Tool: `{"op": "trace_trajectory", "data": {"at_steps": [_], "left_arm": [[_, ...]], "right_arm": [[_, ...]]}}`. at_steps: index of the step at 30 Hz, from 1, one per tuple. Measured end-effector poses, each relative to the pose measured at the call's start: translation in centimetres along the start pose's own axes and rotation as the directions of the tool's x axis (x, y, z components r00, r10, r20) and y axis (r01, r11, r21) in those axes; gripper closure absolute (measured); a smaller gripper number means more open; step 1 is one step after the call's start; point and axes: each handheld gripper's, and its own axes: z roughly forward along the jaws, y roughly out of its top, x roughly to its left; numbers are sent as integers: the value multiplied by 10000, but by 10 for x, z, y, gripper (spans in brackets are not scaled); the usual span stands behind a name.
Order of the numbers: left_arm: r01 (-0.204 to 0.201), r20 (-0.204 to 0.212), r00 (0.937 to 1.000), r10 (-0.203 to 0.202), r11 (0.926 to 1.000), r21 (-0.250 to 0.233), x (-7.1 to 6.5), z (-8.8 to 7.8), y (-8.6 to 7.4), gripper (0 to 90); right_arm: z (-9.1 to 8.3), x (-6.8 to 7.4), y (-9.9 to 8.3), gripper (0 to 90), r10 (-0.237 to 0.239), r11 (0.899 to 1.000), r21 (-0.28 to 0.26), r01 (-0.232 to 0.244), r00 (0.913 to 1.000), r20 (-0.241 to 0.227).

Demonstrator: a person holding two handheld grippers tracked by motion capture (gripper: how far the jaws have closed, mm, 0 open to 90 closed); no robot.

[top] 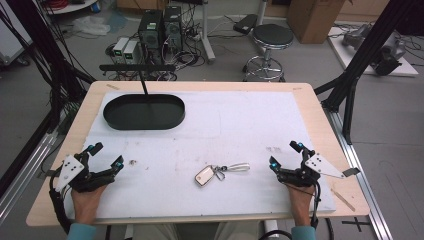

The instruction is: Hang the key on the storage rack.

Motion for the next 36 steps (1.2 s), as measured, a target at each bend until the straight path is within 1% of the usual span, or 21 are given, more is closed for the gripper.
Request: {"op": "trace_trajectory", "data": {"at_steps": [3, 7, 10, 11, 13, 18, 20, 21, 23, 24, 25, 27, 28, 29, 30, 31, 32, 33, 34, 36], "left_arm": [[-64, 0, 10000, 64, 10000, -21, -1, 0, 0, 134], [-30, -17, 10000, 30, 10000, 0, 0, 0, 0, 134], [-30, -5, 10000, 30, 10000, -35, -1, 0, 0, 133], [58, -11, 10000, -58, 10000, -21, 0, 0, 0, 133], [48, -8, 10000, -48, 10000, -26, 0, 0, 0, 134], [-26, 6, 10000, 26, 10000, -21, 0, 0, 0, 133], [47, -1, 10000, -47, 10000, -29, 0, 0, 0, 134], [33, 2, 10000, -33, 10000, -16, 0, 0, 0, 134], [-35, 8, 10000, 35, 10000, -3, 0, 0, 0, 134], [-21, 15, 10000, 21, 10000, -18, 0, 0, 0, 134], [-16, 8, 10000, 16, 10000, -17, 0, 0, 0, 133], [-22, 13, 10000, 22, 10000, -8, 0, 0, 0, 134], [1, 11, 10000, -1, 10000, -27, 0, 0, 0, 134], [-24, 19, 10000, 24, 10000, -7, 0, 0, 0, 134], [-21, 15, 10000, 21, 10000, -16, 0, 0, 0, 134], [-32, 19, 10000, 32, 10000, -11, 0, 0, 0, 134], [-32, 19, 10000, 32, 10000, -11, 0, 0, 0, 134], [-23, 20, 10000, 23, 10000, -15, 0, 0, 0, 134], [-23, 20, 10000, 23, 10000, -15, 0, 0, 0, 134], [4, 15, 10000, -4, 10000, -28, 0, 0, 0, 133]], "right_arm": [[0, 0, 0, 30, 11, 10000, -11, -11, 10000, -6], [0, 0, 0, 30, 0, 10000, 5, 0, 10000, 3], [0, 0, 0, 30, -150, 9999, -31, 150, 9999, 17], [0, 0, 0, 30, -158, 9999, -25, 158, 9999, 13], [0, 0, 0, 30, -4, 10000, -6, 4, 10000, 38], [1, -1, 0, 30, 54, 10000, 40, -54, 9999, 159], [3, 0, 1, 30, 155, 9995, 287, -159, 9998, 141], [4, -1, 2, 30, 83, 9994, 342, -87, 9999, 132], [6, -2, 3, 30, 127, 9984, 551, -130, 9999, 59], [7, -2, 3, 29, 125, 9978, 646, -132, 9999, 107], [8, -2, 4, 29, 181, 9966, 802, -184, 9998, 47], [11, -3, 6, 29, 62, 9935, 1140, -63, 10000, 16], [12, -3, 7, 29, 19, 9920, 1264, -13, 10000, -42], [13, -3, 9, 29, -67, 9927, 1206, 87, 9998, -165], [13, -3, 11, 29, -74, 9917, 1283, 112, 9995, -301], [14, -2, 14, 29, -48, 9891, 1468, 119, 9988, -485], [14, -2, 14, 29, -48, 9891, 1468, 119, 9988, -485], [17, -2, 21, 29, -187, 9841, 1742, 349, 9954, -940], [19, -2, 24, 30, -331, 9799, 1918, 542, 9932, -1116], [23, 0, 33, 29, -470, 9669, 2407, 846, 9863, -1579]]}}
